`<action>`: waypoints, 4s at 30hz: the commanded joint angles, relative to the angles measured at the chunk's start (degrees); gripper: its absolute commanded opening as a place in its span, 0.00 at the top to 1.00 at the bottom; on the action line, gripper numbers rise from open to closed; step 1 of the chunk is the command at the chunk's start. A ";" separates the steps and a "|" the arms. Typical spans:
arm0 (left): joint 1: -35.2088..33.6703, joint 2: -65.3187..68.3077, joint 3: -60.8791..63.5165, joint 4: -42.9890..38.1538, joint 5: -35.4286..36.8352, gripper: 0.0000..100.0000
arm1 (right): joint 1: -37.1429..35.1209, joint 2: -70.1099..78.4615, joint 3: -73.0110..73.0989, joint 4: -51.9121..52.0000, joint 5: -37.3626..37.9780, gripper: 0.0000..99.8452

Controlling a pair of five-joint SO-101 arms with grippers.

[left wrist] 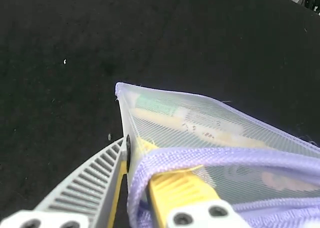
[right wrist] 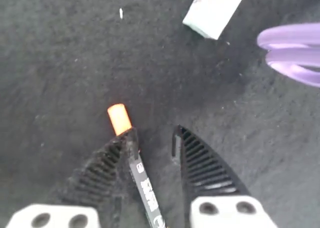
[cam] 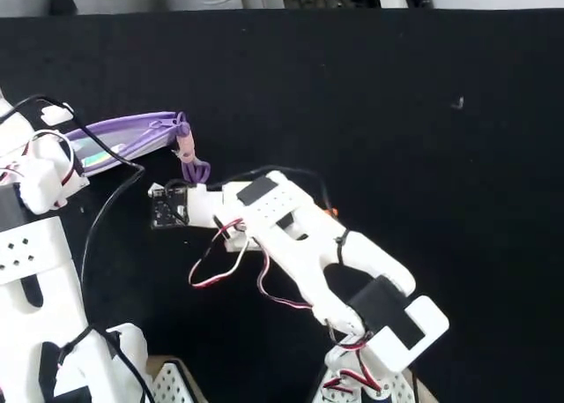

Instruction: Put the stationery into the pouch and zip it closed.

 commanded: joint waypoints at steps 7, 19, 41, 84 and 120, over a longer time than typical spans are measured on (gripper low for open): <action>-0.48 -0.26 -0.31 -4.57 -0.09 0.97 | 0.35 0.04 -3.47 3.25 0.44 0.88; -0.66 -0.26 -0.66 -4.31 -0.09 0.97 | -2.46 0.66 0.40 -0.09 0.44 0.88; -0.84 -0.88 -1.71 -2.64 -0.09 0.97 | -0.18 2.51 0.31 2.29 2.64 0.99; 15.52 -0.18 -1.98 0.18 4.40 0.97 | 9.76 -52.88 -3.21 -26.73 -29.45 0.99; 16.84 -0.88 0.31 0.18 4.48 0.97 | 0.00 -58.77 31.78 -78.86 -59.69 0.99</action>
